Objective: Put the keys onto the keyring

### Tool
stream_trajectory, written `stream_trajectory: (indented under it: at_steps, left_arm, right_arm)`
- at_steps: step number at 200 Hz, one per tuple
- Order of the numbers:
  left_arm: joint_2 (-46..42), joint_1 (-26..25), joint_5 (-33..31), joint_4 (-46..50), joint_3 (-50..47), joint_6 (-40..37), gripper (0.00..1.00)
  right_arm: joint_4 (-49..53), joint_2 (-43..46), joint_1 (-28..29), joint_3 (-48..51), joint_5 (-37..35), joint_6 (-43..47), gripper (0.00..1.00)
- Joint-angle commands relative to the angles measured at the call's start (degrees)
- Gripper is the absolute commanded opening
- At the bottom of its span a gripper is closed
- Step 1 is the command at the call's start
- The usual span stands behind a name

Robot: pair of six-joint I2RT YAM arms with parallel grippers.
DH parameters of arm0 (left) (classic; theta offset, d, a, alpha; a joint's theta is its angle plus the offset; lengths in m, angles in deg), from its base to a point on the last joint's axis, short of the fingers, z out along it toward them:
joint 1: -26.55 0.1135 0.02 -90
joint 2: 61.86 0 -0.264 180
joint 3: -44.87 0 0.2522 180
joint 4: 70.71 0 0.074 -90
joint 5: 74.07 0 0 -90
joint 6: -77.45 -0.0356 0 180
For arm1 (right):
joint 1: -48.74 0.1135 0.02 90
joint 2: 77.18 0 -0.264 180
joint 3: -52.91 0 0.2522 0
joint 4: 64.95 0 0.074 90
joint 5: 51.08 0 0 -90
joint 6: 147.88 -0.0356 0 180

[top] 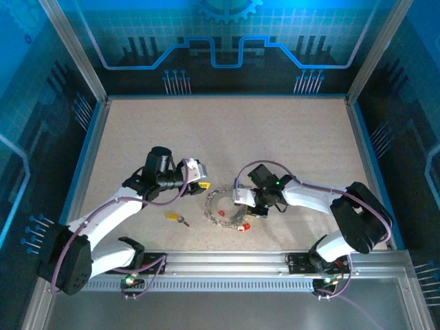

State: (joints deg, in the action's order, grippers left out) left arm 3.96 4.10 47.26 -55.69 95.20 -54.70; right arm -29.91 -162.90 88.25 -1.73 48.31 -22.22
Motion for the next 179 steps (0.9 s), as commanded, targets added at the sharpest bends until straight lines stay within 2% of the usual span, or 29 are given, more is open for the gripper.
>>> stream_trajectory:
  at_steps: [1, 24, 62, 127, 150, 179]
  left_arm:
    - [0.20, -0.07, 1.50, 0.76, 1.85, -0.48, 0.50]
    - [0.20, -0.11, 2.21, 0.82, 1.92, -0.49, 0.50]
    - [-0.49, -0.74, 5.91, -3.80, -0.69, -0.71, 0.50]
    - [2.01, -5.20, 11.79, -5.41, 0.53, 0.27, 0.50]
    - [1.97, -6.05, 12.18, -3.40, 2.89, 0.87, 0.50]
    - [1.70, -8.38, 12.45, -5.21, 3.56, 2.59, 0.48]
  right_arm:
    - [-0.97, 0.12, 0.94, 0.54, 1.04, 0.57, 0.13]
    - [-0.75, -0.41, 1.24, 0.30, -0.78, 0.38, 0.10]
    - [-1.73, 2.69, 1.21, 1.04, -1.42, 1.03, 0.00]
    - [-8.78, 17.98, 1.32, 5.29, 5.06, 2.08, 0.00]
    - [-6.74, 20.98, 1.32, 2.67, 6.63, 1.89, 0.00]
    - [-6.95, 22.43, 1.20, -0.56, 9.19, 0.15, 0.00]
